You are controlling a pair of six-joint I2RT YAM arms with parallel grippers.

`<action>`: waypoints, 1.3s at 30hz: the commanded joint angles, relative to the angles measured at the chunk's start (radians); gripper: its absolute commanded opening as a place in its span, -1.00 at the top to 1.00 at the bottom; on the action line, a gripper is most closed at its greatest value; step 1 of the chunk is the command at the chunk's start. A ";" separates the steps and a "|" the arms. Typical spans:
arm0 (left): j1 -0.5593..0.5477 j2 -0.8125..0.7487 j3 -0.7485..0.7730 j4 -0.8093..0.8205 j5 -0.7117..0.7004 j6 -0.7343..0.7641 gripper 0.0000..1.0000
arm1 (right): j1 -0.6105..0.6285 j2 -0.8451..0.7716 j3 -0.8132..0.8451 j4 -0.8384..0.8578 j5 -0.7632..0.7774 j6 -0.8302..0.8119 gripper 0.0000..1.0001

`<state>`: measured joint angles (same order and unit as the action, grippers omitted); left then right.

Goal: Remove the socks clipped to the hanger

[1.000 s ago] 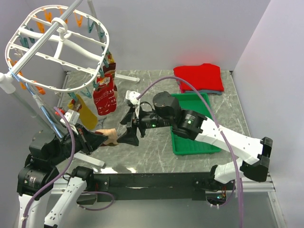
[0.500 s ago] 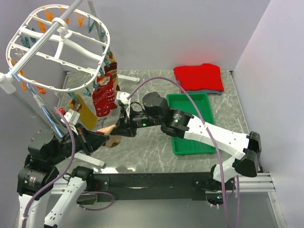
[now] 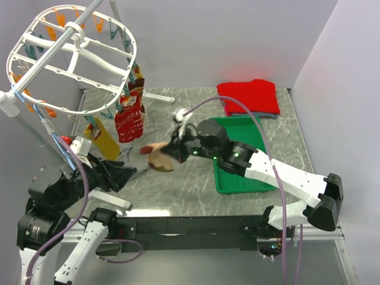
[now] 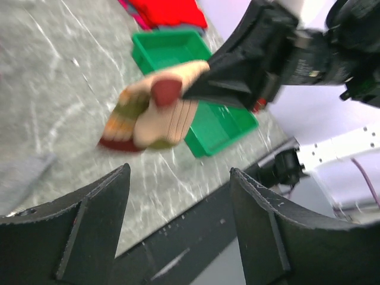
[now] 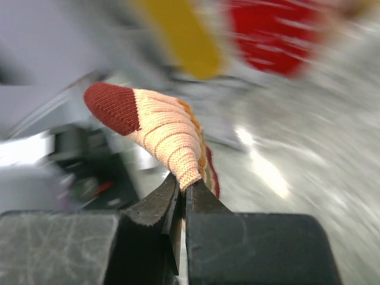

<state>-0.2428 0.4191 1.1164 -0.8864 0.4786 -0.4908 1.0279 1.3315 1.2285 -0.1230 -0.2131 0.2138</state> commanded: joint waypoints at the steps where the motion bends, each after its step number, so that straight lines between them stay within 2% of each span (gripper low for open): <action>1: 0.000 -0.043 0.077 0.030 -0.109 0.003 -0.43 | -0.104 -0.129 -0.088 -0.069 0.297 0.097 1.00; 2: 0.000 -0.049 0.083 0.040 -0.110 0.001 -0.42 | -0.155 -0.143 -0.101 -0.088 0.370 0.108 1.00; 9: 0.000 -0.098 0.105 0.128 -0.123 -0.017 -0.41 | -0.373 -0.259 -0.242 -0.231 0.515 0.160 1.00; 13: 0.000 -0.109 0.103 0.156 -0.138 -0.022 -0.41 | -0.446 -0.292 -0.308 -0.253 0.558 0.189 1.00; 18: 0.000 -0.109 0.106 0.170 -0.161 -0.015 -0.40 | -0.514 -0.246 -0.351 -0.299 0.627 0.217 1.00; 22: 0.000 -0.102 0.120 0.167 -0.170 -0.006 -0.40 | -0.548 -0.200 -0.366 -0.323 0.684 0.222 0.88; 24: 0.000 -0.089 0.138 0.147 -0.196 0.006 -0.40 | -0.551 -0.189 -0.354 -0.349 0.712 0.208 0.75; 26: -0.001 -0.083 0.151 0.139 -0.213 0.012 -0.40 | -0.548 -0.167 -0.336 -0.372 0.707 0.190 0.37; 30: -0.003 -0.074 0.169 0.167 -0.224 -0.020 -0.38 | -0.508 -0.143 -0.282 -0.423 0.718 0.183 -0.09; 31: -0.003 -0.078 0.161 0.199 -0.191 -0.025 -0.38 | -0.494 -0.149 -0.278 -0.428 0.725 0.191 -0.36; 33: -0.004 -0.091 0.139 0.213 -0.170 -0.035 -0.39 | -0.462 -0.163 -0.265 -0.437 0.741 0.212 -0.47; 34: -0.009 -0.095 0.134 0.214 -0.167 -0.038 -0.39 | -0.451 -0.176 -0.267 -0.437 0.745 0.214 -0.60; 36: -0.015 -0.105 0.132 0.208 -0.173 -0.040 -0.40 | -0.425 -0.187 -0.258 -0.443 0.756 0.223 -0.63; 38: -0.021 -0.102 0.144 0.193 -0.190 -0.038 -0.41 | -0.349 -0.183 -0.235 -0.451 0.791 0.214 -0.82; 39: -0.026 -0.095 0.164 0.185 -0.190 -0.037 -0.41 | -0.313 -0.170 -0.210 -0.437 0.791 0.191 -0.84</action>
<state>-0.2554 0.3229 1.2514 -0.7200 0.2897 -0.5179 0.6174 1.1763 0.9321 -0.5598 0.5106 0.4179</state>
